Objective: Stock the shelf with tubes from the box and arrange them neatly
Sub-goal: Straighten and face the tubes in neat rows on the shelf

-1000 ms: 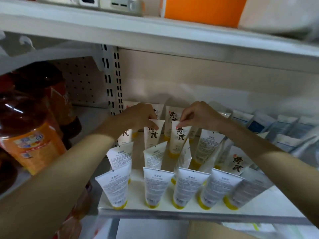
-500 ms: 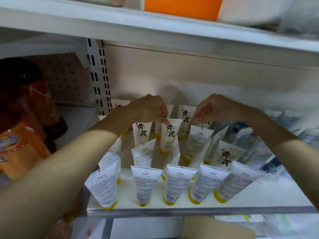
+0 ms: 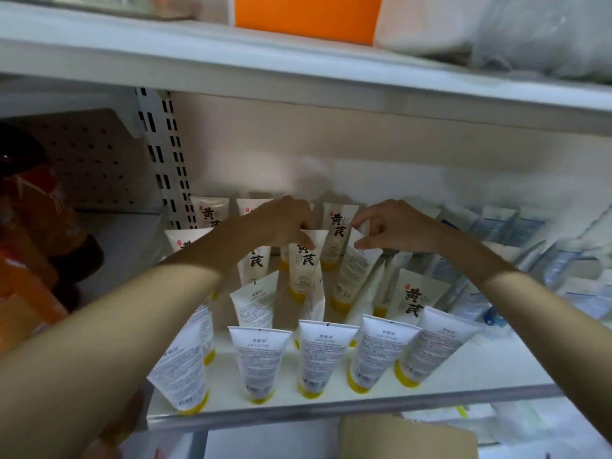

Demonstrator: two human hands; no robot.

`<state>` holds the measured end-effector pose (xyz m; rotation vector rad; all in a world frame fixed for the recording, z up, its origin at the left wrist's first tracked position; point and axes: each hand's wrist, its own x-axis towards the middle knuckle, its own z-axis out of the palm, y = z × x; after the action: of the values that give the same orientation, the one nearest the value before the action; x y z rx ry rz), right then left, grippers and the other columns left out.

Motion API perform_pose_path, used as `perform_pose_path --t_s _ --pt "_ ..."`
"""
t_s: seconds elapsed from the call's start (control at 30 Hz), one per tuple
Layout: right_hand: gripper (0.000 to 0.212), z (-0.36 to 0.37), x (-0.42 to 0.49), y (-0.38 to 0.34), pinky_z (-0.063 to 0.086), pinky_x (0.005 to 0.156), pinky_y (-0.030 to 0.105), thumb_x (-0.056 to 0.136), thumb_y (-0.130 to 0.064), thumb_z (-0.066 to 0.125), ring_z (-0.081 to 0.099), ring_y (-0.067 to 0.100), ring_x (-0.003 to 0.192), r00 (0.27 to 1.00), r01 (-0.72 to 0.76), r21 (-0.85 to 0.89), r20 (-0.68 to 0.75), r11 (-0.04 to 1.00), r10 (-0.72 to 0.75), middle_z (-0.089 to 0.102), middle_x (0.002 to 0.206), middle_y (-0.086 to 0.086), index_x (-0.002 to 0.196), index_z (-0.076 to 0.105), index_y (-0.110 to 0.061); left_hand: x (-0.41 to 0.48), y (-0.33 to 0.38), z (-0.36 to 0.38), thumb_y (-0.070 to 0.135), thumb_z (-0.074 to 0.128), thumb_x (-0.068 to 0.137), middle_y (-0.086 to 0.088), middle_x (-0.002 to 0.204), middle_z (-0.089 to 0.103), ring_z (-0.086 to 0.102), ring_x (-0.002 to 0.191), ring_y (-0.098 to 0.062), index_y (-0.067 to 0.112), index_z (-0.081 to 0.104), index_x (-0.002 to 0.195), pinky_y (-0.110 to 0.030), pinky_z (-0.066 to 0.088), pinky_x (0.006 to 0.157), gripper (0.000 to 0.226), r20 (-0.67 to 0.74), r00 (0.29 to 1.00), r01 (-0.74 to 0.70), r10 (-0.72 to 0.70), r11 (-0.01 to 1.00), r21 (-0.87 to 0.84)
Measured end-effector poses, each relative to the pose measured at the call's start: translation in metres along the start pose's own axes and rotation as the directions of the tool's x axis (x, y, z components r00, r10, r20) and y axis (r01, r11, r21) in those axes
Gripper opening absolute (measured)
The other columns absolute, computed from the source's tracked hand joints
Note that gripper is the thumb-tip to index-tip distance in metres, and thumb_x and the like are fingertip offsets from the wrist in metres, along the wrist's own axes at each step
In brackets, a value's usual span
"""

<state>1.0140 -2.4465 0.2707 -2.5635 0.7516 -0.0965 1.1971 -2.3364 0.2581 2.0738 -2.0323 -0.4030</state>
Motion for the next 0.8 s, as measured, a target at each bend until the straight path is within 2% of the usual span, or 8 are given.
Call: perform_pose_path --t_s 0.1,0.17,0.2,0.37,0.47,0.57,0.67,0.8 --pt "0.031 0.001 0.002 0.001 0.033 0.057 0.014 0.082 -0.025 0.072 0.053 -0.002 0.056 1.000 0.001 0.012 0.011 1.000 -0.001 0.056 0.057 -0.019 0.110 0.062 -0.031 -0.001 0.000 0.000 0.023 0.067 0.084 0.012 0.076 0.057 0.035 0.049 -0.004 0.006 0.071 0.093 -0.019 0.026 0.050 0.019 -0.007 1.000 0.001 -0.001 1.000 0.013" --pt "0.025 0.001 0.003 0.001 0.034 0.052 0.009 0.083 -0.023 0.070 0.052 -0.016 0.054 1.000 0.006 0.012 0.022 1.000 -0.006 0.055 0.052 -0.032 0.107 0.064 -0.027 -0.001 0.000 -0.001 0.024 0.068 0.084 0.016 0.062 0.053 0.039 0.050 -0.003 0.010 0.072 0.095 -0.018 0.028 0.050 0.019 -0.007 1.000 0.010 -0.010 0.999 0.044" --pt "0.022 0.000 0.003 0.001 0.035 0.052 0.007 0.083 -0.022 0.070 0.050 -0.020 0.053 1.000 0.002 0.027 0.022 1.000 -0.003 0.054 0.051 -0.030 0.105 0.066 -0.024 0.000 0.000 -0.001 0.024 0.067 0.084 0.017 0.059 0.050 0.041 0.052 -0.002 0.011 0.072 0.097 -0.018 0.029 0.051 0.019 -0.009 1.000 0.012 -0.011 0.998 0.057" --pt "0.023 0.000 0.005 0.005 0.037 0.055 0.003 0.080 -0.029 0.073 0.054 -0.019 0.059 1.000 -0.005 0.076 0.009 0.997 0.004 0.057 0.065 -0.025 0.101 0.071 -0.020 0.004 -0.004 -0.002 0.023 0.068 0.084 0.016 0.063 0.053 0.047 0.057 0.000 0.012 0.073 0.097 -0.024 0.040 0.066 0.018 -0.022 1.000 -0.014 0.016 0.998 0.061" --pt "0.023 0.000 0.006 0.009 0.038 0.060 0.004 0.081 -0.032 0.071 0.054 -0.020 0.063 1.000 0.003 0.083 0.021 0.997 -0.005 0.060 0.073 -0.025 0.101 0.072 -0.020 0.006 -0.003 -0.001 0.024 0.069 0.083 0.014 0.061 0.054 0.046 0.054 -0.001 0.011 0.073 0.091 -0.024 0.039 0.064 0.015 -0.018 1.000 -0.010 0.011 0.999 0.035" --pt "0.020 0.001 0.006 0.013 0.039 0.066 0.005 0.082 -0.034 0.069 0.056 -0.021 0.069 0.999 0.025 0.081 0.027 0.996 -0.027 0.062 0.079 -0.026 0.099 0.072 -0.023 0.006 -0.001 0.000 0.021 0.068 0.084 0.017 0.054 0.047 0.043 0.050 -0.002 0.009 0.072 0.085 -0.021 0.034 0.057 0.013 -0.024 1.000 -0.015 0.015 1.000 -0.001" --pt "0.015 0.001 0.006 0.015 0.038 0.065 -0.001 0.085 -0.032 0.066 0.059 -0.018 0.074 0.998 0.045 0.093 0.034 0.995 -0.049 0.065 0.083 -0.023 0.096 0.072 -0.025 0.007 -0.004 -0.001 0.021 0.068 0.084 0.020 0.057 0.049 0.045 0.052 0.000 0.011 0.073 0.092 -0.019 0.034 0.058 0.014 -0.013 1.000 0.000 0.000 0.999 -0.032" --pt "0.023 -0.001 0.007 0.016 0.043 0.074 0.007 0.081 -0.035 0.068 0.063 -0.010 0.081 0.996 0.064 0.092 0.051 0.994 -0.069 0.069 0.088 -0.018 0.099 0.072 -0.021 0.007 -0.008 0.001 0.021 0.069 0.083 0.015 0.067 0.059 0.050 0.060 0.001 0.013 0.073 0.097 -0.018 0.035 0.063 0.017 -0.012 1.000 0.010 -0.011 0.998 -0.066"
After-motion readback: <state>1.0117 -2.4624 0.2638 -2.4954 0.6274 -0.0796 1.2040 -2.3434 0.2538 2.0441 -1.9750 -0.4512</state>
